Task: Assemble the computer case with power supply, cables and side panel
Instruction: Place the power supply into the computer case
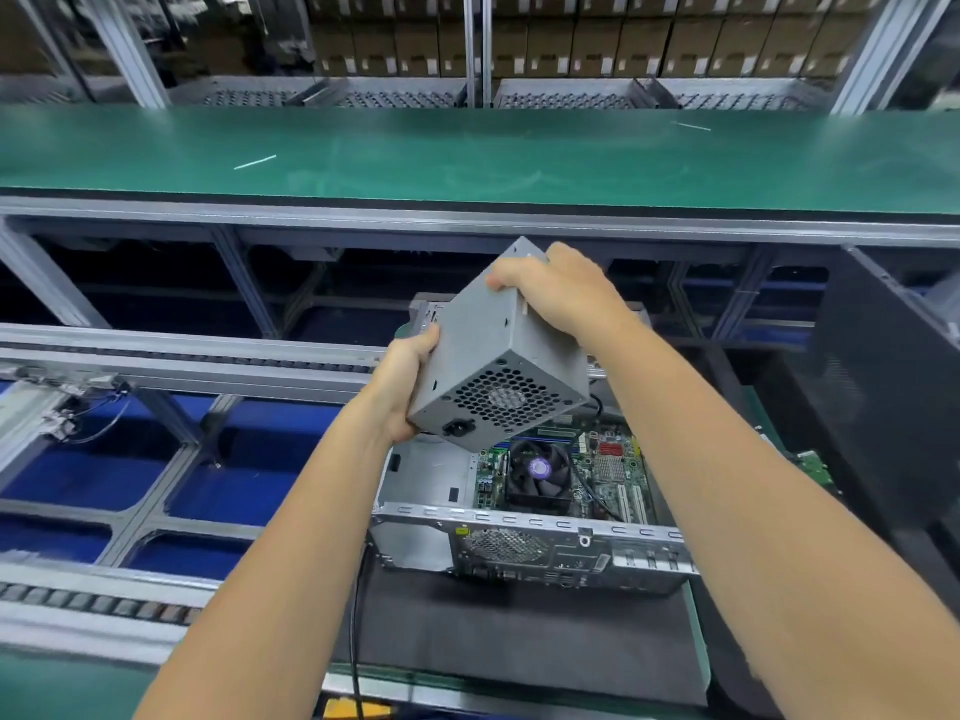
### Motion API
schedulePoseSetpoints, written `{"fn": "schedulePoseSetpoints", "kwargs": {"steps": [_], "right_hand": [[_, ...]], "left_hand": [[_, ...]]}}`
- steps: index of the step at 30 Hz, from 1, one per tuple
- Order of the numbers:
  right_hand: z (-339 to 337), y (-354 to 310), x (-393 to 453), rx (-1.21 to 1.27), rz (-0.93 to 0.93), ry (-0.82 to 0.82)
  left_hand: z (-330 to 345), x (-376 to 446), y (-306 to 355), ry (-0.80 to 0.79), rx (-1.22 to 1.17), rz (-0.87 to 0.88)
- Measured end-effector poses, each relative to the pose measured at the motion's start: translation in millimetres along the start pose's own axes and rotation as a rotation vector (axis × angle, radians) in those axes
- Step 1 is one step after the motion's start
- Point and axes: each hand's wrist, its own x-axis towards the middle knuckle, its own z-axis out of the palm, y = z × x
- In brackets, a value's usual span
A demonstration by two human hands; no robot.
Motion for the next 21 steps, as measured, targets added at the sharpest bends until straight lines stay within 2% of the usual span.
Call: {"fn": "schedulePoseSetpoints", "kwargs": {"steps": [2, 5, 7, 9, 10, 16, 21], "right_hand": [[6.3, -9.6, 1.9, -0.127, -0.010, 0.003], [21.5, -15.1, 3.2, -0.320, -0.047, 0.005], [34.0, -14.5, 2.1, -0.388, -0.054, -0.012], [46.8, -13.5, 0.5, -0.432, -0.058, -0.017], [52.6, -14.0, -0.4, -0.446, -0.065, -0.009], [75.8, -16.2, -0.5, -0.458, -0.047, 0.000], [93.7, -16.7, 0.7, -0.476, -0.021, -0.006]], "left_hand": [[1.0, -0.5, -3.0, 0.069, 0.162, 0.060], [-7.4, -1.5, -1.6, 0.196, 0.596, 0.392], [-14.0, -7.6, 5.4, 0.065, 0.557, 0.491], [-16.2, -13.8, 11.4, -0.075, 0.458, 0.446], [-16.8, -15.2, 12.6, -0.096, 0.460, 0.420], [-28.8, -9.6, 3.6, -0.025, 0.470, 0.412], [-40.6, -3.5, 1.5, -0.037, 0.430, 0.328]]}}
